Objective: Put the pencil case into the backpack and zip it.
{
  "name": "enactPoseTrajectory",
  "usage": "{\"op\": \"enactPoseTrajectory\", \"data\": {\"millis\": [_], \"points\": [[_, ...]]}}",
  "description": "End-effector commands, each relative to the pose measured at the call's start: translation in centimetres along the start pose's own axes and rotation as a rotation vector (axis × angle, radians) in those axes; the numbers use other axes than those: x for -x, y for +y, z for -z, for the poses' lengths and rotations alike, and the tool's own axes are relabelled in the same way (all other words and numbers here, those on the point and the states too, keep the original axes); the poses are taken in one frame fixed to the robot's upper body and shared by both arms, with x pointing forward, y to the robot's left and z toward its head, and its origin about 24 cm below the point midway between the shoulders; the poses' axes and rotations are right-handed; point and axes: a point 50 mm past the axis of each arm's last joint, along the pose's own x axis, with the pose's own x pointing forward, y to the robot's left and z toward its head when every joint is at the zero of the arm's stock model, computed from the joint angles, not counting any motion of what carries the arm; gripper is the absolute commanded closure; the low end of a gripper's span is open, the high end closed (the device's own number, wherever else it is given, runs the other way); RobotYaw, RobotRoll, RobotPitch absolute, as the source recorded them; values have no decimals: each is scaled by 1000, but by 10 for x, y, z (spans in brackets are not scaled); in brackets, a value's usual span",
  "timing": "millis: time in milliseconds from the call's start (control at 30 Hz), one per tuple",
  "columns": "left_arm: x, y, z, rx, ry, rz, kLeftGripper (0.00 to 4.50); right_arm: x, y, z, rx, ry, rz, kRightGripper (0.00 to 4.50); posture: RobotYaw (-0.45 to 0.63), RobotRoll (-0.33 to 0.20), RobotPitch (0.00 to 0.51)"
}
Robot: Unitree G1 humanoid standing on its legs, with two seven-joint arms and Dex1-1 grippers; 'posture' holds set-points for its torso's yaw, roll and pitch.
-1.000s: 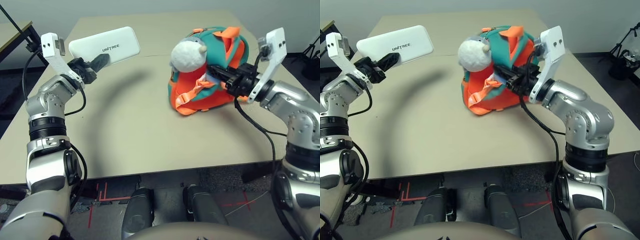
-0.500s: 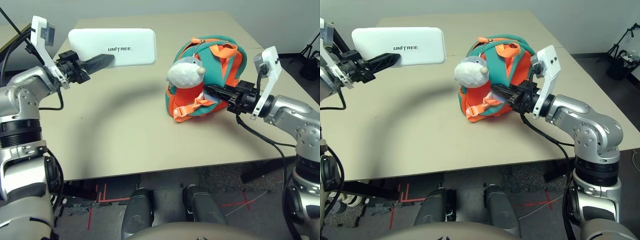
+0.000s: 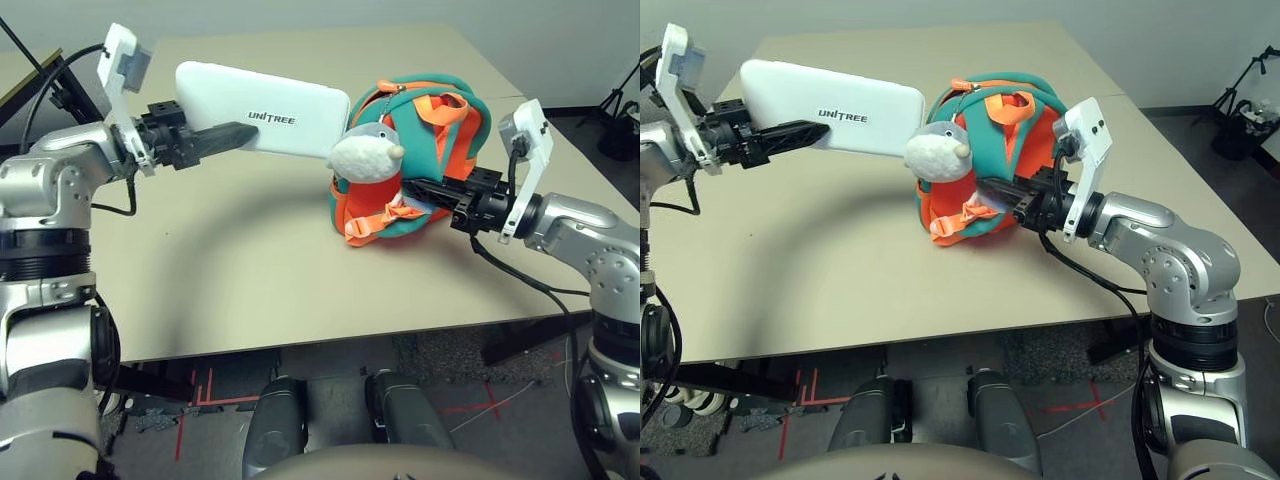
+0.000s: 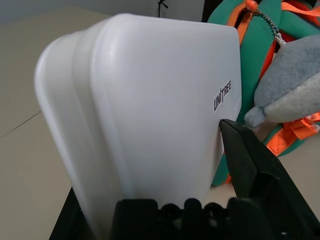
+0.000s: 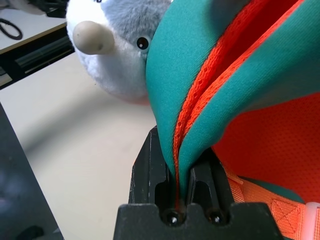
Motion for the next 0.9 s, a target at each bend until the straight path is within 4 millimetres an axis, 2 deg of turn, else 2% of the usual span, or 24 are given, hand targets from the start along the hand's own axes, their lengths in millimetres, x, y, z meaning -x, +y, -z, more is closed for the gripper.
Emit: {"op": "enactPoseTrajectory", "data": {"millis": [33, 233, 500, 633, 900], "points": [[-12, 1, -8, -77, 8, 28, 1231, -3, 9, 1, 7, 8, -70, 4373, -166, 0, 71], [-33, 2, -11, -172, 38, 39, 1231, -2, 10, 1, 11, 9, -75, 4373, -179, 0, 63], [-67, -5, -13, -297, 34, 64, 1231, -3, 10, -1, 25, 0, -65, 4373, -194, 0, 54], [-84, -16, -9, -304, 25, 126, 1231, -2, 5, 2, 26, 15, -17, 4373, -203, 0, 52], [-102, -26, -3, -283, 2, 162, 1231, 0, -6, 7, 23, 43, 88, 4373, -220, 0, 49]]}}
